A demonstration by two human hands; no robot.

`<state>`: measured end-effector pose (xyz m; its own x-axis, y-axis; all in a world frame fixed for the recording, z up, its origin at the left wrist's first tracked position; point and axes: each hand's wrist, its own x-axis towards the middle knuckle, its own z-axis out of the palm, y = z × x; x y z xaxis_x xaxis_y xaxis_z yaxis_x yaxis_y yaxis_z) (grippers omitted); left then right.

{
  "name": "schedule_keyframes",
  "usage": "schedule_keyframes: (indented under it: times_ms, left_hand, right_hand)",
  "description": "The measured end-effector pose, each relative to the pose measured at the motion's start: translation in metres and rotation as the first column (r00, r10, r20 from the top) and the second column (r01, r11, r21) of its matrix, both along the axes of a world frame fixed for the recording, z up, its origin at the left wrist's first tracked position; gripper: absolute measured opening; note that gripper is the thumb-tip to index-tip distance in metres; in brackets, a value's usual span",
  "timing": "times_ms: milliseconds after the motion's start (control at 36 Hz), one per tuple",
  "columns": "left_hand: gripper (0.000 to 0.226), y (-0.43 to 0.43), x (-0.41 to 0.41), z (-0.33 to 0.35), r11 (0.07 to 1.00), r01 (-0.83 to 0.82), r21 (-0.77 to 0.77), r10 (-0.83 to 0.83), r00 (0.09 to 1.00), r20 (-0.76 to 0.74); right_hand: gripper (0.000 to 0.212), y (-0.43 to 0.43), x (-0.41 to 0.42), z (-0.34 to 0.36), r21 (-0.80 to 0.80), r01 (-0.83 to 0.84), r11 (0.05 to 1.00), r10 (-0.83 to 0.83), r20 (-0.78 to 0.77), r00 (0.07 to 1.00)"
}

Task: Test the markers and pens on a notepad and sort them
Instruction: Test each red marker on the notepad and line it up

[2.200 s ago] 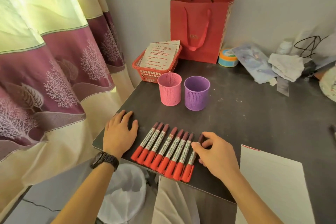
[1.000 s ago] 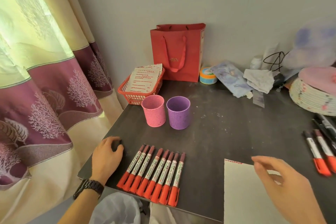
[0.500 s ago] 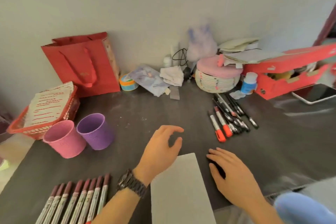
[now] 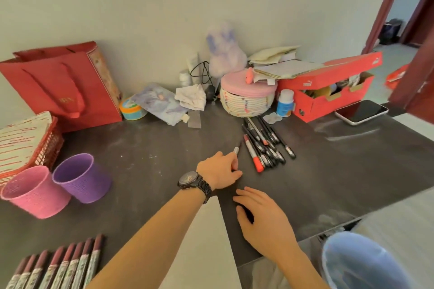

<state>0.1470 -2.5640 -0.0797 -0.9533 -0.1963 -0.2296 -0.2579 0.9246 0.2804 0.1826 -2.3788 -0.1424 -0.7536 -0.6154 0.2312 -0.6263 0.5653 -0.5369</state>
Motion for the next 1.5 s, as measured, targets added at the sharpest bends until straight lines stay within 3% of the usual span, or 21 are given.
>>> schedule_keyframes:
  times_ms: [111, 167, 250, 333, 472, 556, 667, 750, 833, 972, 1056, 1111, 1167, 1222, 1278, 1361, 1500]
  left_hand:
    - [0.014, -0.019, 0.012, -0.008, 0.983, -0.087, 0.16, 0.099, 0.993, -0.069]
    - [0.019, -0.029, 0.023, -0.01, 0.934, -0.171, 0.313, 0.21, 0.973, -0.093]
    - [0.016, -0.037, 0.048, -0.006, 0.75, -0.259, 0.609, 0.409, 0.905, -0.119]
    - [0.013, -0.036, 0.081, 0.006, 0.519, -0.226, 0.825, 0.54, 0.834, -0.111]
    - [0.023, -0.021, 0.138, 0.027, 0.349, -0.138, 0.927, 0.604, 0.789, -0.11]
    - [0.031, -0.011, 0.167, 0.033, 0.306, -0.104, 0.946, 0.589, 0.801, -0.103]
    - [0.039, -0.002, 0.191, 0.029, 0.361, -0.095, 0.928, 0.567, 0.812, -0.137]
    - [0.045, 0.003, 0.199, 0.024, 0.392, -0.114, 0.913, 0.564, 0.814, -0.141]
    - [0.051, 0.007, 0.203, 0.022, 0.427, -0.149, 0.892, 0.526, 0.843, -0.111]
    - [0.054, 0.012, 0.211, 0.02, 0.515, -0.225, 0.827, 0.517, 0.851, -0.09]
    - [0.051, 0.015, 0.215, 0.016, 0.662, -0.299, 0.687, 0.565, 0.801, -0.196]
    - [0.053, 0.017, 0.217, 0.013, 0.764, -0.365, 0.532, 0.561, 0.784, -0.268]
    - [0.055, 0.021, 0.218, 0.009, 0.836, -0.418, 0.355, 0.535, 0.766, -0.356]
    - [0.056, 0.027, 0.218, 0.005, 0.883, -0.434, 0.177, 0.465, 0.761, -0.453]
    - [0.056, 0.037, 0.217, 0.003, 0.896, -0.44, 0.052, 0.408, 0.774, -0.485]
    - [0.046, 0.05, 0.216, 0.006, 0.882, -0.471, 0.024, 0.406, 0.733, -0.546]
    - [0.048, 0.056, 0.215, 0.006, 0.87, -0.489, 0.054, 0.414, 0.668, -0.618]
  right_hand:
    - [0.027, 0.001, 0.0, -0.005, -0.058, 0.008, 0.998, -0.01, -0.035, 0.999]
    - [0.022, 0.001, 0.001, -0.007, -0.107, 0.031, 0.994, -0.036, -0.041, 0.999]
    - [0.018, 0.0, 0.001, -0.004, -0.163, 0.066, 0.984, -0.072, -0.03, 0.997]
    - [0.014, 0.001, 0.001, 0.0, -0.188, 0.07, 0.98, -0.074, -0.014, 0.997]
    - [0.009, 0.002, 0.004, 0.01, -0.254, 0.134, 0.958, -0.114, 0.094, 0.989]
    - [0.014, 0.004, 0.009, 0.021, -0.362, 0.252, 0.897, -0.165, 0.254, 0.953]
    - [0.025, 0.0, 0.022, 0.039, -0.501, 0.301, 0.811, -0.053, 0.45, 0.891]
    - [0.02, -0.015, 0.038, 0.06, -0.591, 0.278, 0.757, 0.187, 0.605, 0.774]
    - [0.039, -0.028, 0.054, 0.072, -0.608, 0.194, 0.77, 0.339, 0.647, 0.683]
    - [0.027, -0.042, 0.07, 0.079, -0.55, 0.139, 0.824, 0.302, 0.633, 0.713]
    - [0.018, -0.047, 0.08, 0.076, -0.565, 0.223, 0.794, 0.28, 0.666, 0.691]
    - [0.022, -0.05, 0.087, 0.075, -0.59, 0.318, 0.742, 0.305, 0.72, 0.623]
    - [0.038, -0.055, 0.094, 0.077, -0.607, 0.497, 0.62, 0.419, 0.792, 0.444]
    - [0.039, -0.061, 0.101, 0.082, -0.541, 0.694, 0.475, 0.555, 0.796, 0.242]
    - [0.039, -0.064, 0.104, 0.085, -0.449, 0.815, 0.368, 0.64, 0.758, 0.129]
    - [0.044, -0.066, 0.104, 0.088, -0.349, 0.894, 0.281, 0.66, 0.747, 0.084]
    - [0.053, -0.067, 0.105, 0.094, -0.354, 0.896, 0.267, 0.555, 0.817, 0.157]
